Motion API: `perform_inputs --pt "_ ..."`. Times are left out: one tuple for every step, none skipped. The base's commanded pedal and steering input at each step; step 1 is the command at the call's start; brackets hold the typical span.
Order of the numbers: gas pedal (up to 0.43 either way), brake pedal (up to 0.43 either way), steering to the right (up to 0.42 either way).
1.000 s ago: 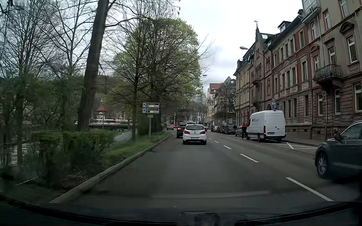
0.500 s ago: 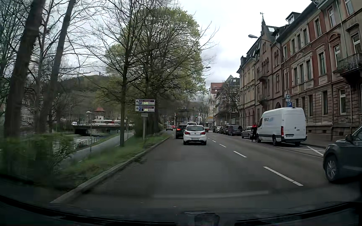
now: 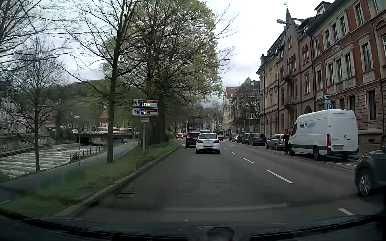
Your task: Follow the waypoints while adhering to traffic rules and regulations
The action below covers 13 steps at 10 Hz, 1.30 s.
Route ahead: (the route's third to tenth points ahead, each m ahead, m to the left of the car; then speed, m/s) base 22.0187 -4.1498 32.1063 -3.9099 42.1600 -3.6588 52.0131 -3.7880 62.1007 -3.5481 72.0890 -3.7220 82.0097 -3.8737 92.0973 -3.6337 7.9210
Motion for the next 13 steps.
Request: perform_inputs --pt "0.087 0.0 0.0" --pt "0.087 0.0 0.0" --pt "0.087 0.0 0.0" --pt "0.087 0.0 0.0" --pt "0.087 0.0 0.0" --pt "0.087 0.0 0.0" --pt "0.087 0.0 0.0" --pt "0.098 0.0 -0.001" --pt "0.098 0.0 -0.002" --pt "0.098 0.0 -0.002" --pt "0.098 0.0 -0.002" --pt "0.098 0.0 -0.003" --pt "0.098 0.0 -0.003"
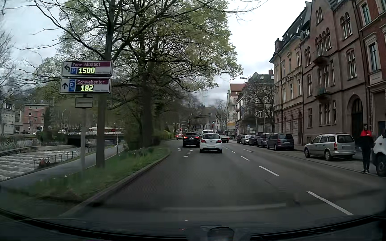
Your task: Follow the waypoints while adhering to traffic rules and regulations
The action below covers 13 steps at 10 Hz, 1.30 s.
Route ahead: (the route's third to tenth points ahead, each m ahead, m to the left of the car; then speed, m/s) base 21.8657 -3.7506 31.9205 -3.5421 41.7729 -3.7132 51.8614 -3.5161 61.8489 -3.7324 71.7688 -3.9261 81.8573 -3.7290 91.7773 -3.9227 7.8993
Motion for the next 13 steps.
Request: perform_inputs --pt "0.098 0.0 -0.003" --pt "0.098 0.0 -0.003" --pt "0.098 0.0 -0.004" --pt "0.098 0.0 -0.005" --pt "0.098 0.0 -0.005" --pt "0.098 0.0 -0.005" --pt "0.098 0.0 -0.005" --pt "0.098 0.0 -0.005" --pt "0.098 0.0 -0.005" --pt "0.098 0.0 -0.006" --pt "0.098 0.0 -0.007" --pt "0.098 0.0 -0.007" --pt "0.098 0.0 -0.008"
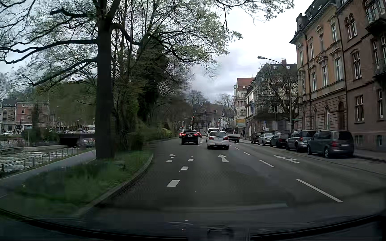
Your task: Follow the waypoints while adhering to traffic rules and regulations
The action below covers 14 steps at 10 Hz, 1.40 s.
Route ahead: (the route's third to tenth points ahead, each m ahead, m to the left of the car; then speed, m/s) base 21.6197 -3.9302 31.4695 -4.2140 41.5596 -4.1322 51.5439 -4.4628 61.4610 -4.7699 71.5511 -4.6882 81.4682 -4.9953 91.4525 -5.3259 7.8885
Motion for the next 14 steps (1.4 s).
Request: perform_inputs --pt "0.098 0.0 -0.009" --pt "0.098 0.0 -0.009" --pt "0.098 0.0 -0.009" --pt "0.098 0.0 -0.01" --pt "0.098 0.0 -0.011" --pt "0.098 0.0 -0.012" --pt "0.098 0.0 -0.012" --pt "0.098 0.0 -0.013" --pt "0.098 0.0 -0.013" --pt "0.098 0.0 -0.013" --pt "0.098 0.0 -0.012" --pt "0.098 0.0 -0.013" --pt "0.098 0.0 -0.012" --pt "0.098 0.0 -0.012"
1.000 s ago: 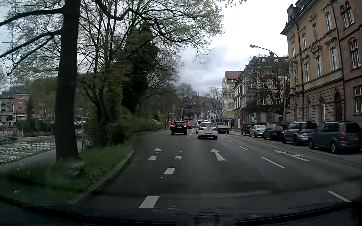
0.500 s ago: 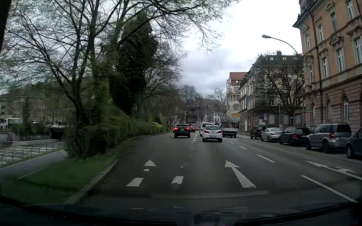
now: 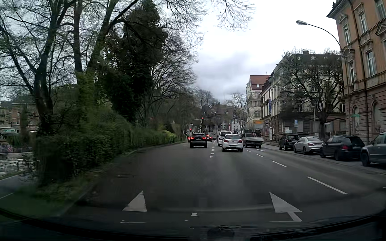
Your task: Follow the waypoints while adhering to traffic rules and regulations
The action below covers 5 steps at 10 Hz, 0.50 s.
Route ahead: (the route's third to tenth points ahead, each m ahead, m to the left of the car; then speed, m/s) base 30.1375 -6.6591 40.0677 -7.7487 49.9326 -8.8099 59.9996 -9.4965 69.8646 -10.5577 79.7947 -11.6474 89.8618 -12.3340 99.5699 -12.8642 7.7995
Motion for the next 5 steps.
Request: perform_inputs --pt "0.098 0.0 -0.012" --pt "0.098 0.0 -0.012" --pt "0.098 0.0 -0.012" --pt "0.098 0.0 -0.012" --pt "0.098 0.0 -0.01"
